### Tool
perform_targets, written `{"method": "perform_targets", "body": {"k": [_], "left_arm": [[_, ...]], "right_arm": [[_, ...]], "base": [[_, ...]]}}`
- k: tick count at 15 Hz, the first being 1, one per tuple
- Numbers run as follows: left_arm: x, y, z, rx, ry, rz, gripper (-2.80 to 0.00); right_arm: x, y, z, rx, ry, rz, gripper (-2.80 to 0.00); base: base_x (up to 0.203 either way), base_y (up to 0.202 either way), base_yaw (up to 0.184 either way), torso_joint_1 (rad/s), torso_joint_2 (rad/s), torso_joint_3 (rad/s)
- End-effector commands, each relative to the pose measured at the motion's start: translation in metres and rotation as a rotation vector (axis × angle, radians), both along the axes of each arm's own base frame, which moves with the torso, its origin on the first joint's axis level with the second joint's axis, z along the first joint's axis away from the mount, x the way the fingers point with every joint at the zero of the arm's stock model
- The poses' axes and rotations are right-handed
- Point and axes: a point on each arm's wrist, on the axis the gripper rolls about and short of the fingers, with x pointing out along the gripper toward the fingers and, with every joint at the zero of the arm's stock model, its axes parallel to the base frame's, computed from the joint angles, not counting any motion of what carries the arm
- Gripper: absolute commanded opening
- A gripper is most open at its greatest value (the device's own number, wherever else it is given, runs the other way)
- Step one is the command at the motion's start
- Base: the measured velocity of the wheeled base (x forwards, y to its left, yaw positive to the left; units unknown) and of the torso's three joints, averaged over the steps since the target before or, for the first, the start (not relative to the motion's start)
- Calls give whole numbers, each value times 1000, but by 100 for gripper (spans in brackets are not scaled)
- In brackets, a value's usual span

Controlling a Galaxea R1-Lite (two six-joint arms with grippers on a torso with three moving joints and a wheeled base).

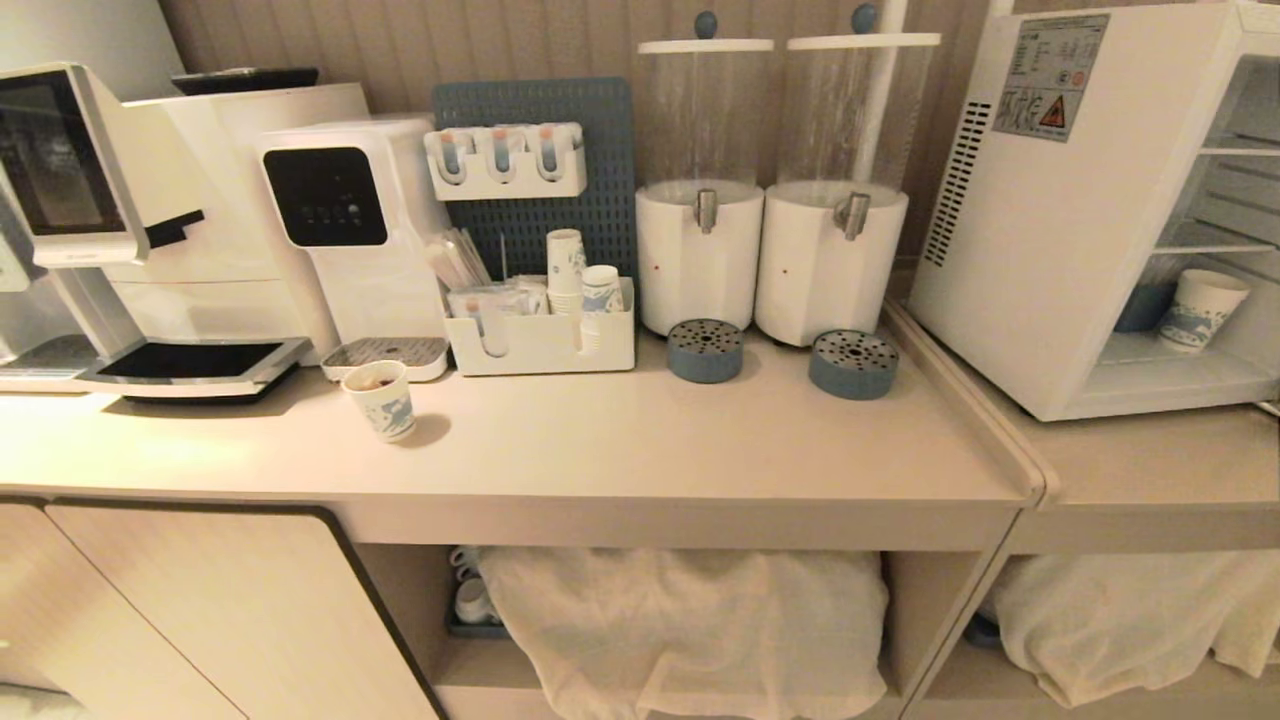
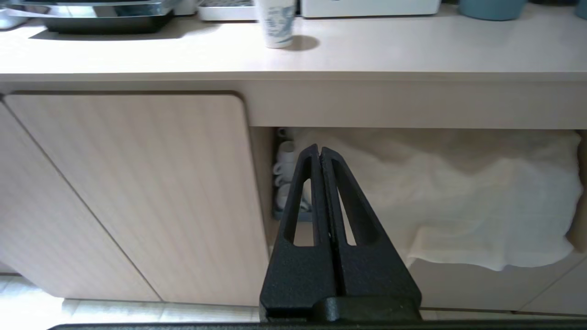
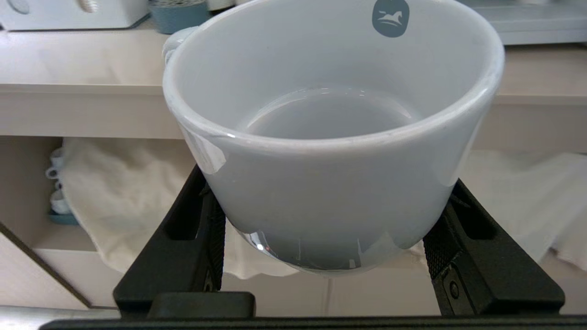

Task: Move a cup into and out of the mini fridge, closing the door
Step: Place the ceramic cup on the table

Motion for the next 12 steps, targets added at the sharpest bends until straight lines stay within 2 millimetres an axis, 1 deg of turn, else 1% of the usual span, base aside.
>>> {"method": "perform_targets", "body": {"k": [1,9,11,12], "left_arm": [[0,0,0,0,1,1,-280],[0,0,0,0,1,1,-280],[0,0,0,0,1,1,-280],[0,0,0,0,3,1,-280]], "right_arm": [[0,0,0,0,-1,1,-280],[0,0,0,1,1,1,-280],[0,0,0,1,1,1,-280],[0,0,0,1,0,1,-280]], "base": [[0,192,1,0,2,-2],[0,192,-1,0,3,2],[0,151,4,0,6,1],[0,69,4,-5,13,2]]}}
